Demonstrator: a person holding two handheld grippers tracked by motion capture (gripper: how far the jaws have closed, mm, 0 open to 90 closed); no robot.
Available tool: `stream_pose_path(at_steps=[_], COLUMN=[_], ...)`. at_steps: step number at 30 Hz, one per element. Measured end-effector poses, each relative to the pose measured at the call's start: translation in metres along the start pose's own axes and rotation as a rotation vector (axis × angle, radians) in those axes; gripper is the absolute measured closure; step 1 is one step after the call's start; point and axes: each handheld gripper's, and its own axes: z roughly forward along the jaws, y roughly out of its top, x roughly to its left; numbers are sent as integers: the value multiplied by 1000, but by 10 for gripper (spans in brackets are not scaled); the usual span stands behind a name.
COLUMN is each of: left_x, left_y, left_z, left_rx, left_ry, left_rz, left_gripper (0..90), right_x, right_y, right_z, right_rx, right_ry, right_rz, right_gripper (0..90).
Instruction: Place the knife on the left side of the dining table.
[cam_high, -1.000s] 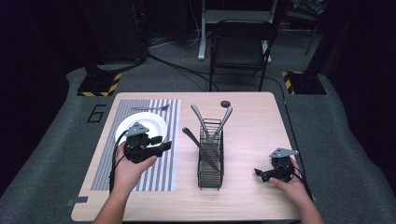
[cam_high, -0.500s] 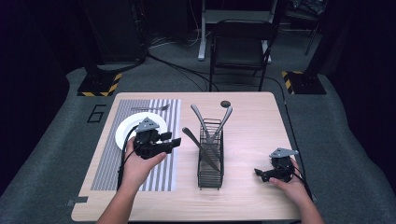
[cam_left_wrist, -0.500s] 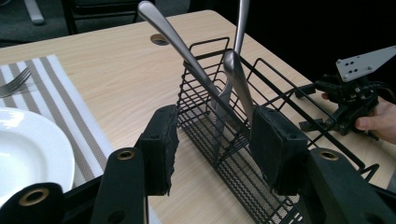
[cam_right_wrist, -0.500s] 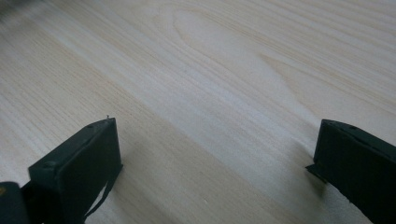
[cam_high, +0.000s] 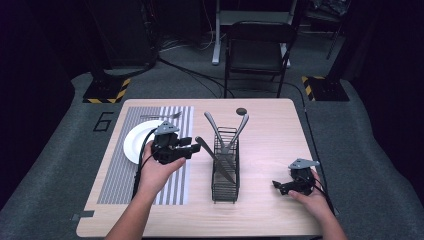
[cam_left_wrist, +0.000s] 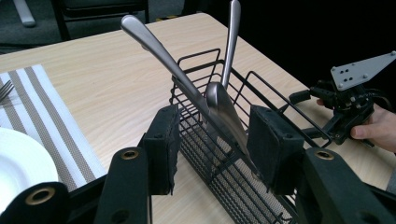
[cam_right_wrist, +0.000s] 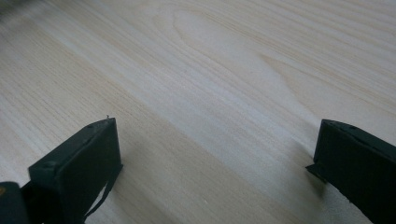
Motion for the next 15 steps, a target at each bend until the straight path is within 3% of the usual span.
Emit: stream_pose_path(at_steps=[15], left_x=[0], left_y=[7], left_z=[15], left_rx=[-11], left_ry=[-22], left_rz=[-16], left_gripper=[613], right_x=[0], right_y=[0], right_z=[0], right_rx=[0], right_ry=[0], right_rz=[0], right_gripper=[0])
